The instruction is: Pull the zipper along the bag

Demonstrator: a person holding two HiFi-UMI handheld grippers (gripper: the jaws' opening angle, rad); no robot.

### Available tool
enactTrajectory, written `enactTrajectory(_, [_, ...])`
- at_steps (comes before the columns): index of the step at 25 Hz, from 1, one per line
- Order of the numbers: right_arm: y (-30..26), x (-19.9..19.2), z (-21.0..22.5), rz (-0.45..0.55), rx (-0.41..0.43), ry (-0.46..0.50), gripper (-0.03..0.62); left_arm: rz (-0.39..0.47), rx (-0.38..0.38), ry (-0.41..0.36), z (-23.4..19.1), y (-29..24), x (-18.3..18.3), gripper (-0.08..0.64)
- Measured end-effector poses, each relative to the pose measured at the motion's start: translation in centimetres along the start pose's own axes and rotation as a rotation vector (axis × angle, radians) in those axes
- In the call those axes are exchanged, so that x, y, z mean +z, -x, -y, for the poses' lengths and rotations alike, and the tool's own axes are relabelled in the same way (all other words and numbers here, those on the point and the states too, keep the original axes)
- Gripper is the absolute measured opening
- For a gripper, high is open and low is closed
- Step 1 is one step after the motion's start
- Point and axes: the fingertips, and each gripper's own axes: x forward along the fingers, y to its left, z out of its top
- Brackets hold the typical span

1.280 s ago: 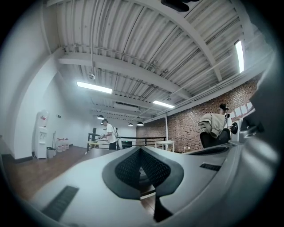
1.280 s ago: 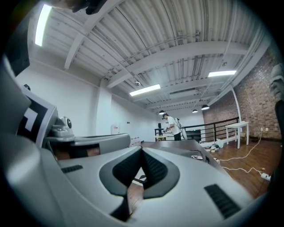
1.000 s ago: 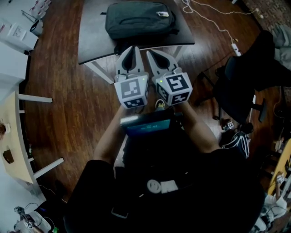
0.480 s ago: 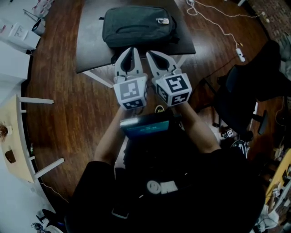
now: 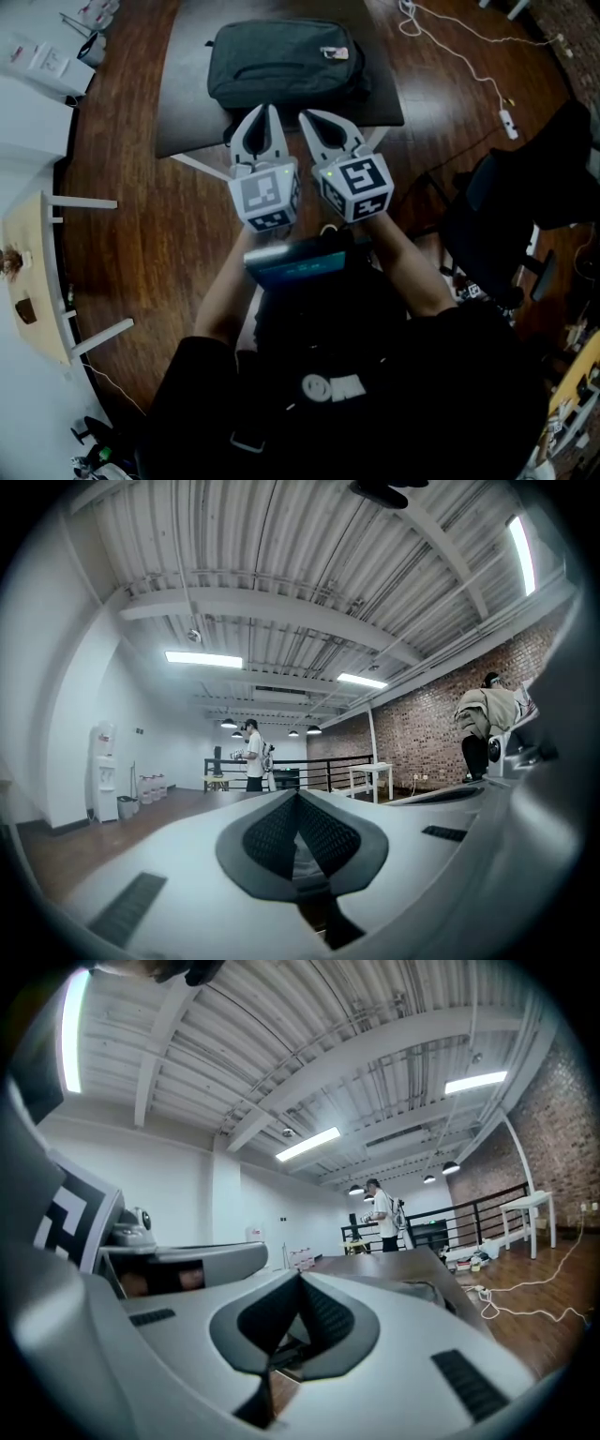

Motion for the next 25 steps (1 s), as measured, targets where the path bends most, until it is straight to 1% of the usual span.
enactTrajectory(5, [-0.7, 0.2, 0.9, -0.001, 0.023, -0.013, 0.009, 0.000, 0.029, -0.019, -0.3, -0.9, 0.4, 0.003])
enactTrajectory(10, [-1.4, 0.2, 0.8, -0.006, 0.039, -0.014, 0.009, 0.015, 0.036, -0.033, -0.8, -1.6, 0.9, 0.003])
enactTrajectory(18, [-4.3, -0.1, 1.6, -0.023, 0.026, -0.005, 0.011, 0.014, 0.021, -0.021, -2.2, -4.1, 0.4, 0.003])
enactTrajectory(25, [-8.1, -0.8, 2.5, -0.055, 0.008, -0.011, 0.009, 0.003, 0.024, 0.010, -5.4, -7.1, -0.2, 0.003])
